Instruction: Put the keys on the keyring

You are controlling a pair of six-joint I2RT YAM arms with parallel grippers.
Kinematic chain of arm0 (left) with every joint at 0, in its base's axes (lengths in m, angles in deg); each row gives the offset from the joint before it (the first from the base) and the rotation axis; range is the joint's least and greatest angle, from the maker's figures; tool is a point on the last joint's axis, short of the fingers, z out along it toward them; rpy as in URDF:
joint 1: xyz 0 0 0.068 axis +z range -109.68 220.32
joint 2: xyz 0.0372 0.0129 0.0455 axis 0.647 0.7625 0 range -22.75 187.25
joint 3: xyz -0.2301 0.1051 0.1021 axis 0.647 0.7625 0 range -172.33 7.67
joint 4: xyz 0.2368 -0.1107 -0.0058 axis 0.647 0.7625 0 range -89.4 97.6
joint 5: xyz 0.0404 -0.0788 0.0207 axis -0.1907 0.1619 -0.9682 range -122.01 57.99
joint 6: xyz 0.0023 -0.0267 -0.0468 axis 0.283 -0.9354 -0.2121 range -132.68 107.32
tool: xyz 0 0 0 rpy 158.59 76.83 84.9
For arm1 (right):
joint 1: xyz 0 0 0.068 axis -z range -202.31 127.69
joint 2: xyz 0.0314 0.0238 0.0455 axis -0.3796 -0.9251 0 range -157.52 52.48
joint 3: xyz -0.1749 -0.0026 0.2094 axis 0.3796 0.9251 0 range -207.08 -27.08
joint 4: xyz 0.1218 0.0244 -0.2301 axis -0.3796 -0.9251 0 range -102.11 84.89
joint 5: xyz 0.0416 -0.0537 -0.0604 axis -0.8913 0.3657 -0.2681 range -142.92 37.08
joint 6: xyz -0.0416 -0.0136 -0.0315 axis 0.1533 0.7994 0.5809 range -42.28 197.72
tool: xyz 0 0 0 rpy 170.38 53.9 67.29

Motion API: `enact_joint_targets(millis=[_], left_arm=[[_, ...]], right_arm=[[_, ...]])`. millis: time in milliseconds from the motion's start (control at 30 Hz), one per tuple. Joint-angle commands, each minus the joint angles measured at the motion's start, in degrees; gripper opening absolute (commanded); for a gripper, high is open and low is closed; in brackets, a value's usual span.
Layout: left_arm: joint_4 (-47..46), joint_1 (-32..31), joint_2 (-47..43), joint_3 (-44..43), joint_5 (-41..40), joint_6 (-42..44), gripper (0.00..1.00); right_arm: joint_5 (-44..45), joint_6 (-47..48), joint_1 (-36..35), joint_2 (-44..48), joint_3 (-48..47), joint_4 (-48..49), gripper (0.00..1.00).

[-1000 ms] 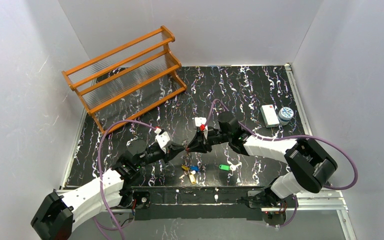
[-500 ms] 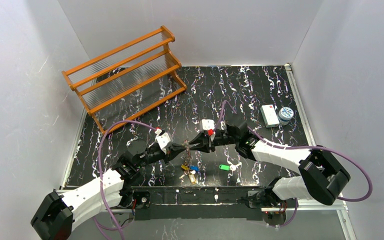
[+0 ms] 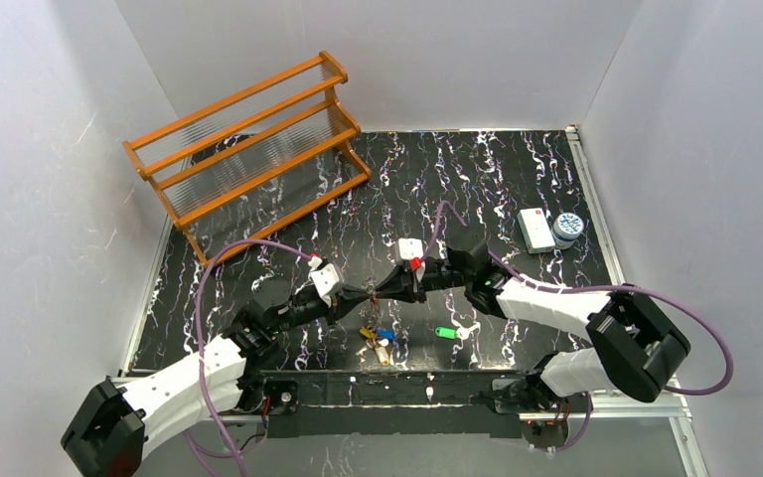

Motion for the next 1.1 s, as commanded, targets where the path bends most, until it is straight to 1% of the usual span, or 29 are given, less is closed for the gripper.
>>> enact_joint_targets(millis=[0, 167, 233, 333, 367, 667, 867, 900, 967, 1000, 1067], left_arm=[[-1.92, -0.23, -0.84, -0.33, 0.89, 0.61, 0.0], [-1.92, -0.29, -0.82, -0.41, 0.86, 0.61, 0.0], [-1.92, -0.32, -0.83, -0.42, 0.86, 0.62, 0.0], [-1.92, -0.26, -0.79, -0.34, 0.85, 0.72, 0.0], [-1.92, -0.3, -0.79, -0.34, 0.72, 0.7, 0.0], [-2.93, -0.32, -0.95, 0.14, 0.55, 0.53, 0.0], [-3.41, -0.34, -1.38, 0.71, 0.25, 0.34, 0.0], [-3.49, -0.34, -1.45, 0.78, 0.25, 0.18, 0.0], [-3.5, -0.39, -1.65, 0.87, 0.32, 0.11, 0.0], [-3.5, -0.36, -1.68, 1.05, 0.31, 0.2, 0.0], [-3.5, -0.33, -1.87, 1.24, 0.17, 0.13, 0.0]], right_arm=[[0.06, 0.28, -0.27, -1.56, -0.72, 1.5, 0.21], [0.0, 0.47, -0.25, -3.06, -1.03, 1.3, 0.18], [-0.11, 0.51, -0.21, -3.37, -1.1, 1.03, 0.14], [-0.46, 0.48, -0.27, -3.72, -0.87, 1.05, 0.03], [-0.57, 0.35, -0.28, -3.93, -0.93, 0.91, 0.01], [-1.0, -0.33, -0.43, -6.85, -2.22, -1.4, 0.01], [0.09, 0.2, -0.8, -7.02, -3.44, -3.15, 0.01], [0.07, 0.2, -0.76, -6.66, -3.56, -3.2, 0.06], [-0.02, 0.08, -0.76, -5.47, -3.3, -2.64, 0.21], [-0.02, -0.13, -0.8, -4.6, -2.87, -1.84, 0.26], [0.21, -0.86, -0.8, -2.8, -1.66, 0.57, 0.34]])
